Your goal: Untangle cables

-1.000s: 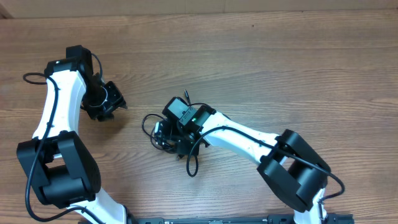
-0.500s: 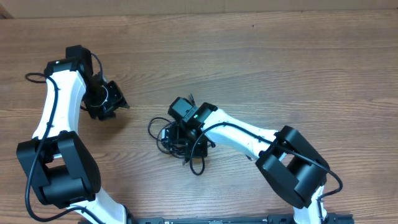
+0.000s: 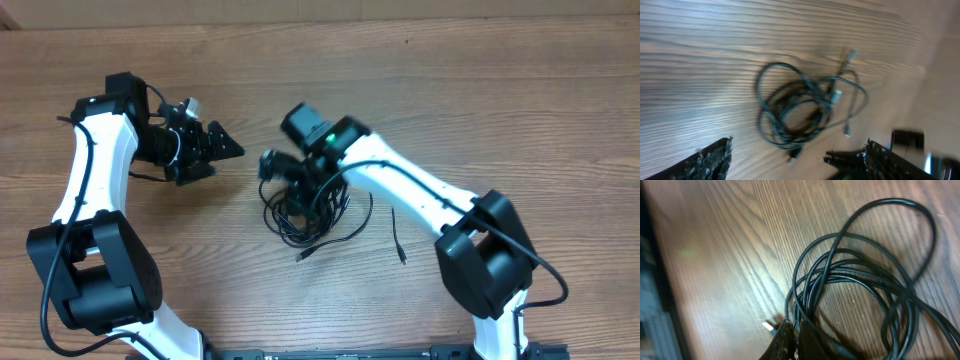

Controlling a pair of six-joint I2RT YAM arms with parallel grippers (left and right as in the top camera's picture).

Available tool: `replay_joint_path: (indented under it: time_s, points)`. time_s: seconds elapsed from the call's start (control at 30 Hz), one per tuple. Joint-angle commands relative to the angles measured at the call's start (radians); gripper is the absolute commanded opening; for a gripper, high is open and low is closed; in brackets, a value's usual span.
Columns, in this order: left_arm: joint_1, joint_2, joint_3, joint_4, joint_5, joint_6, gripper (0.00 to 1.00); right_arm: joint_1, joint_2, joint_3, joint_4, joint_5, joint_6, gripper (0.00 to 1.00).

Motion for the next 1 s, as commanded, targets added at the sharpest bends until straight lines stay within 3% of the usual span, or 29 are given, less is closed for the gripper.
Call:
replay_joint_path:
  time_s: [0.0,0.13,0.37,0.47,0.73,0.97]
  points:
    - [-0.004,0.007,0.019,-0.016,0.096,0.042,0.86,-0.058,0.0,0.012,-0.048,-0.114,0.031,0.04]
    - [-0.004,0.007,0.019,-0.013,0.006,-0.035,0.91,-0.066,0.003,-0.004,-0.118,-0.117,-0.166,0.2]
    - [-0.005,0.007,0.019,-0.011,-0.029,-0.073,0.91,0.025,0.003,-0.074,-0.038,0.086,-0.166,0.34]
    - [-0.005,0.007,0.019,-0.01,-0.032,-0.073,0.91,0.07,0.003,-0.114,-0.013,0.08,-0.162,0.38]
    - [-0.005,0.007,0.019,-0.001,-0.033,-0.072,0.92,0.177,0.014,-0.194,-0.002,0.117,-0.145,0.38]
    - [-0.005,0.007,0.019,-0.001,-0.033,-0.072,0.92,0.173,0.071,-0.221,0.079,0.225,-0.021,0.36]
